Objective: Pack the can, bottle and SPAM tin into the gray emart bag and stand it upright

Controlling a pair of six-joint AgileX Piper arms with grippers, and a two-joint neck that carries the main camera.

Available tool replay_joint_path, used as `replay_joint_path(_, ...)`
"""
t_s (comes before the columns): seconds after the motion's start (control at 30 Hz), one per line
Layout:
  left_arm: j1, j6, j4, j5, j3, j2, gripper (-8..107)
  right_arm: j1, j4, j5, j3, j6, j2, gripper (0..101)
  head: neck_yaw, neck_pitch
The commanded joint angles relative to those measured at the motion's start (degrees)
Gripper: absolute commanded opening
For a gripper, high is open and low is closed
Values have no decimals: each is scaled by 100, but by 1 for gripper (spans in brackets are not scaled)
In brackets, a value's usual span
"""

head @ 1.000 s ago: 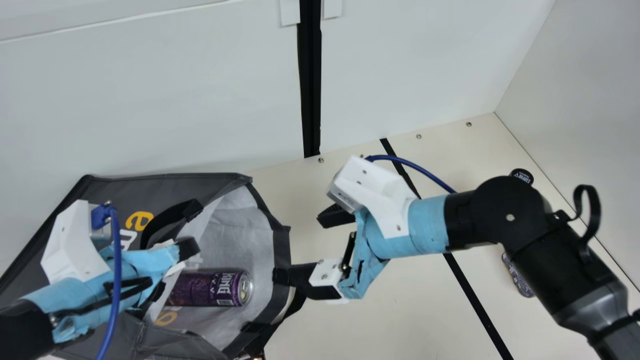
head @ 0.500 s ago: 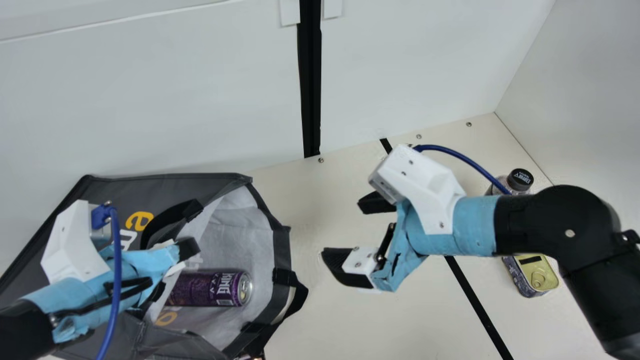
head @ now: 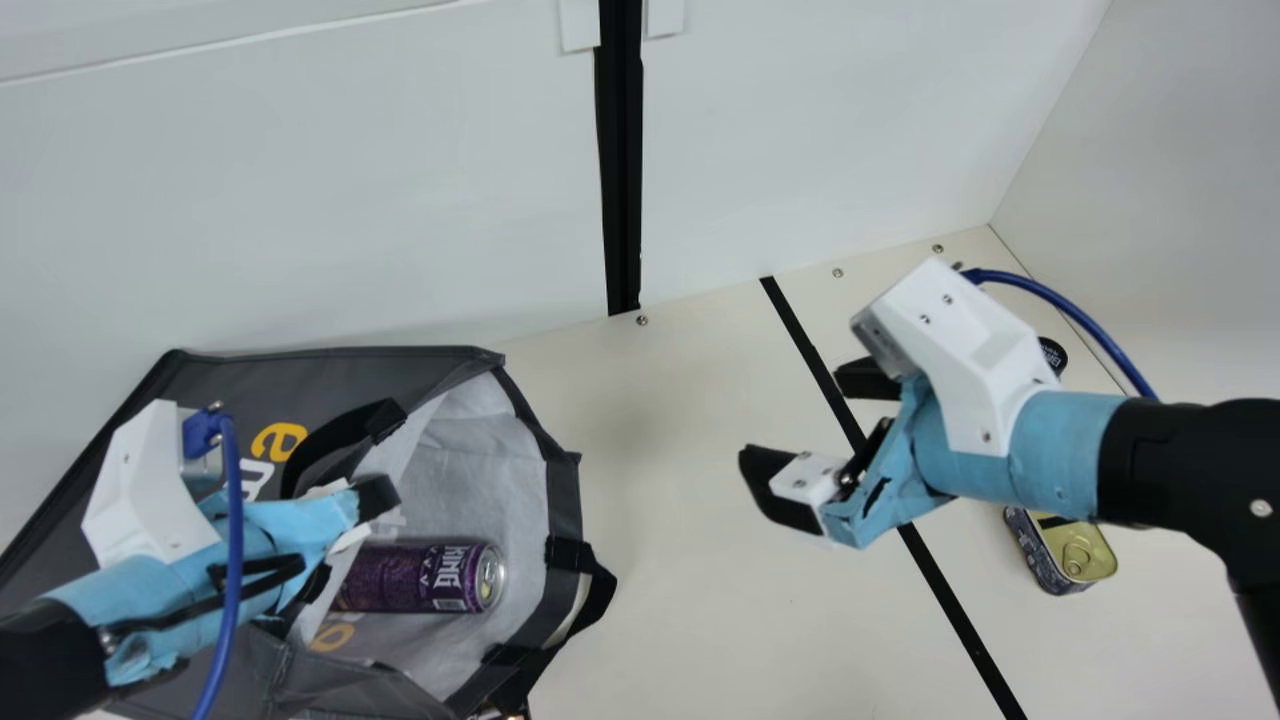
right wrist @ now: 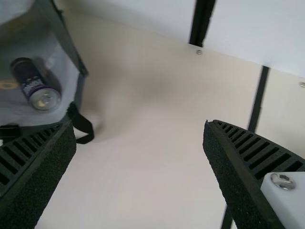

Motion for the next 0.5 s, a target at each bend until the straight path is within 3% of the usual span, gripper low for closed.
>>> replay_joint_path(0.0, 0, 0, 0, 0, 0, 0, -8, -53, -236, -26, -33, 167, -42, 95, -5, -130)
replay_joint_path(0.47, 0, 0, 0, 0, 0, 0, -8, -143, -1788, 9, -273, 1436, -439, 95, -5, -130)
